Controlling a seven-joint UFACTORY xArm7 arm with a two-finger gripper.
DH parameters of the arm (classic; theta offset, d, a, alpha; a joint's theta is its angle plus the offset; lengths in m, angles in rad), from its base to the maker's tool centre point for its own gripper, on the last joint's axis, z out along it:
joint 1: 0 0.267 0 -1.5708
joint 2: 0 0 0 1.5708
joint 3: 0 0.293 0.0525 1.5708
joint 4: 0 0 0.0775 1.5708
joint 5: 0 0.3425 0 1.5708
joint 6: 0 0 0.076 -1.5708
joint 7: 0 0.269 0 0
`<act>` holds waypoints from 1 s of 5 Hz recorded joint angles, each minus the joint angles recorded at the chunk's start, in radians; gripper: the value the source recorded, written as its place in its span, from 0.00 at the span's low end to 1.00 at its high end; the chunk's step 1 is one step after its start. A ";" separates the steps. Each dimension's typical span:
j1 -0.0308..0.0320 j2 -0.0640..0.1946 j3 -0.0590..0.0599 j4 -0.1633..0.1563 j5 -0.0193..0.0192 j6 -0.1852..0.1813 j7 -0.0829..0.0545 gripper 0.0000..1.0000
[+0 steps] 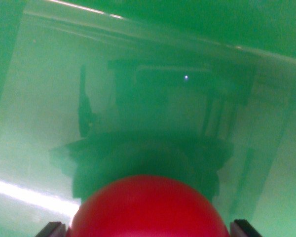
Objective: Pick fruit
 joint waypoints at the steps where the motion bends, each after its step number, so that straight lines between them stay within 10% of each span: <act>1: 0.0000 -0.002 0.000 0.004 0.0000 0.006 0.000 1.00; 5: 0.0002 -0.010 0.000 0.024 0.0002 0.034 -0.002 1.00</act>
